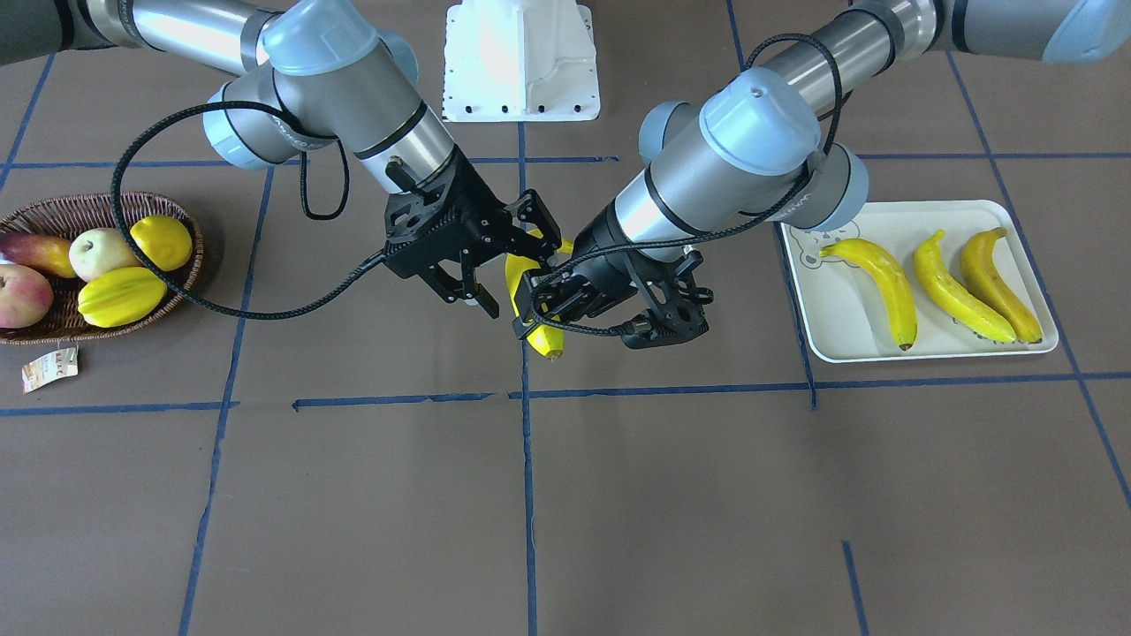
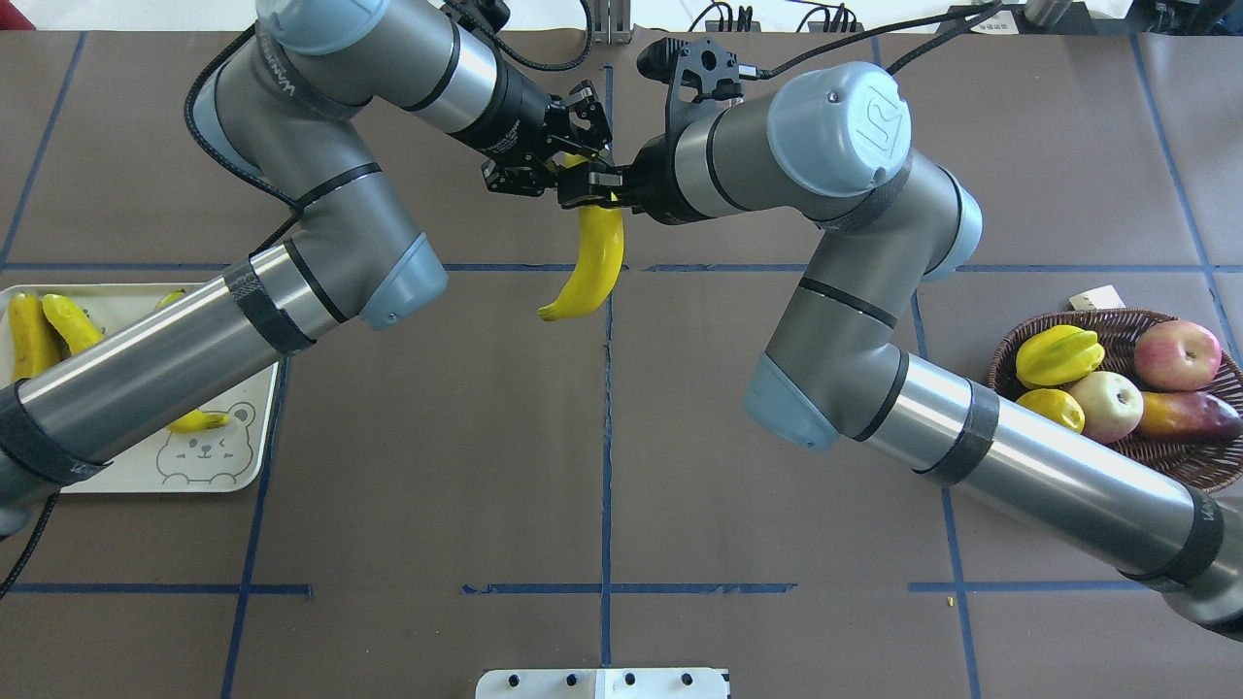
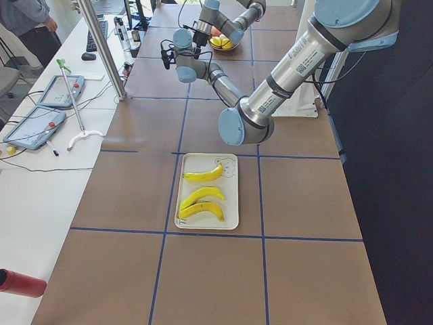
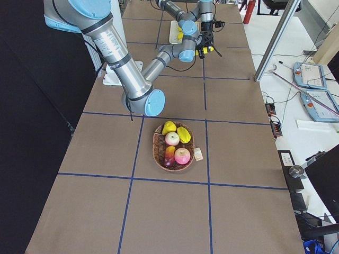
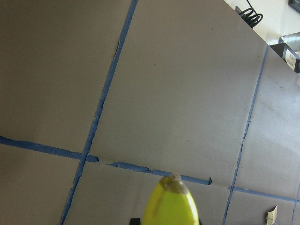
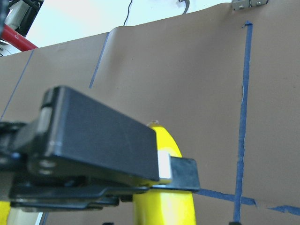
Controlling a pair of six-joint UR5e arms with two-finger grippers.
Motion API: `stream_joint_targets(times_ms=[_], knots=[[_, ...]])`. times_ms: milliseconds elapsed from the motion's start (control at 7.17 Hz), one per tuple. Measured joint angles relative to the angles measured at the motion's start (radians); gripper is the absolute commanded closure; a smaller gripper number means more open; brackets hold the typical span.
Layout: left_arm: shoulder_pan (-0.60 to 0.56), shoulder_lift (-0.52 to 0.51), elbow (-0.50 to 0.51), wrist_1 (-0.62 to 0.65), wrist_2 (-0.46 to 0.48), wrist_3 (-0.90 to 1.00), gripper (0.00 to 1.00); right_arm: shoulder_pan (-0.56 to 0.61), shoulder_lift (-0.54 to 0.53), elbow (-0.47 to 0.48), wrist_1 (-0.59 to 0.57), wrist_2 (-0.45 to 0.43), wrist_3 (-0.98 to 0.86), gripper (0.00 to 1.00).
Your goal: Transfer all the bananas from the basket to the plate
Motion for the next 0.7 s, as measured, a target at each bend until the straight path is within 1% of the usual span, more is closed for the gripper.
stream_joint_targets(times_ms=[139,558,697], knots=[[0.0,0.001,0.002,0.0,0.0,0.0,1.0,0.017,-0.003,0.003,-0.002,0.026,0.0,0.0],[-0.002,0.002,0.012,0.0,0.0,0.001,1.0,0.107,-0.039,0.007,-0.004,0.183,-0.012,0.0],[-0.002,0.002,0.012,0.0,0.0,0.002,1.0,0.126,-0.046,0.008,-0.006,0.211,-0.014,0.0]])
